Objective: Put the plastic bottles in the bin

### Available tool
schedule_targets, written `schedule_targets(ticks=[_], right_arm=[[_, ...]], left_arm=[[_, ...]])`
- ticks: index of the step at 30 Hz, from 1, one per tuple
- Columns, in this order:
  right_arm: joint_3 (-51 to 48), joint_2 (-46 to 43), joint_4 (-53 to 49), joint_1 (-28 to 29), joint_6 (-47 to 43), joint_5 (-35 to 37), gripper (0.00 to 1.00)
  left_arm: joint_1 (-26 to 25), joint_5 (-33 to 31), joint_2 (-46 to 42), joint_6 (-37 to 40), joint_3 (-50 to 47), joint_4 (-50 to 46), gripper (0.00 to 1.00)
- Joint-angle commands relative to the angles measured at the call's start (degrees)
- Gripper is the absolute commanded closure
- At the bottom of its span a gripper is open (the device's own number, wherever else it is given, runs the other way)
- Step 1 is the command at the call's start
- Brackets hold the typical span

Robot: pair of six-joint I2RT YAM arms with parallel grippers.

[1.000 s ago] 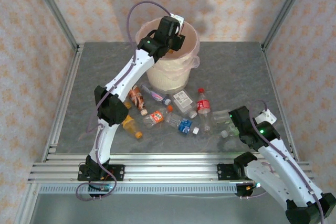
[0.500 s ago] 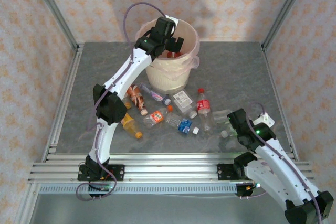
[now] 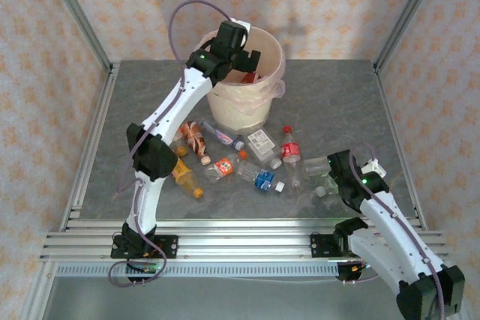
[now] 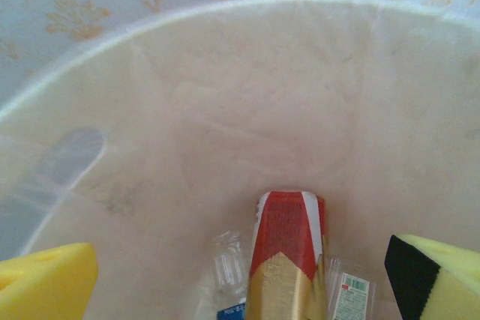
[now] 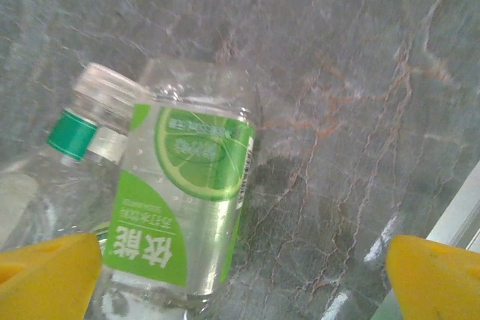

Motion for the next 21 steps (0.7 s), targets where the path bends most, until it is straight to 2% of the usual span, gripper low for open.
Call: schedule_targets(ticks=[1,6,13,18,21], right_arm=[[-1.7,0.5,4.8,-2.7,-4.2,-6.0,0.03],[-2.0,1.3,7.4,-4.6,-6.1,-8.5,0.03],[-1.3,3.4,9.6,-5.1,-7.3,-9.1,0.03],[-1.4,4.9,11.3,-5.6,-8.1,-8.3,0.04],[-1.8,6.0,12.8,-6.0,-8.5,-8.6,0.05]], left_arm=[[-0.2,1.0,-7.8,-3.0,1.7,-2.2,0.00],[-0.3,2.1,-16.0,-6.5,-5.0,-0.5,0.00],[-0.4,5.0,-31.5,-12.2,-27.0,11.3,0.00],[-0.4,3.1,-41.4,-15.3,-40.2,16.5,0.00],[-0.4,-0.3,-46.5,-16.8,-46.4,18.0,0.00]])
